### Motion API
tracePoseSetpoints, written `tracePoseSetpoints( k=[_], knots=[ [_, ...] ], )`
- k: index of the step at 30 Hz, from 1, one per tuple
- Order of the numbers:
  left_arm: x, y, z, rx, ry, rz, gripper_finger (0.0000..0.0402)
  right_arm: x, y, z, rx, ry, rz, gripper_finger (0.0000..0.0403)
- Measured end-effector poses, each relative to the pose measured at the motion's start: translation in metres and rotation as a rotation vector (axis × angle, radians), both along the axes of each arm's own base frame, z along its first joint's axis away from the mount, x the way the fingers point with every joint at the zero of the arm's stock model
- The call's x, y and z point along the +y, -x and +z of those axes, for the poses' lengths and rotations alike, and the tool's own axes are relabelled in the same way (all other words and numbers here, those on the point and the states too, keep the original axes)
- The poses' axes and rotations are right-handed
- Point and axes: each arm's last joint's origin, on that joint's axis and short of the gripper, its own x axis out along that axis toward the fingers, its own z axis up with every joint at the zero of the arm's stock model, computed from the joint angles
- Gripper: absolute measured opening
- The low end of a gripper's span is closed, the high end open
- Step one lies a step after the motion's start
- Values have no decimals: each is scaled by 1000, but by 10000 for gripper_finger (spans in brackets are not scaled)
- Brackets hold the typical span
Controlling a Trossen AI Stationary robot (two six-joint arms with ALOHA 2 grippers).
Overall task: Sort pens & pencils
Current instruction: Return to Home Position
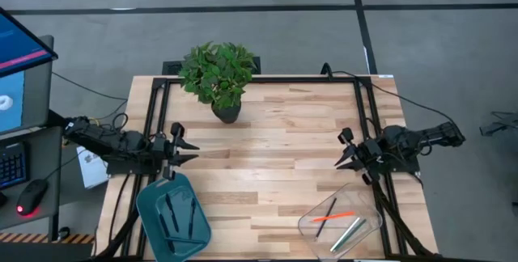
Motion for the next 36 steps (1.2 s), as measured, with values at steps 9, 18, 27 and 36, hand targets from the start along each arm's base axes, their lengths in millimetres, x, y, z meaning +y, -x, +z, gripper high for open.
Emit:
tracePoseSetpoints(
  k=[9, 18, 27, 36],
  knots=[
    [-1, 0, -1, 8, -15, -26, 98, 0, -1, -4, 12, 4, -2, 66],
    [-1, 0, -3, 24, -19, -35, 98, 0, -1, -10, 58, 44, -4, 66],
    [-1, -1, -9, 84, -3, -39, 98, 0, -2, -11, 62, 66, -13, 66],
    [-2, -1, -12, 117, 8, -57, 98, -4, -11, -24, 212, 91, -215, 66]
  ],
)
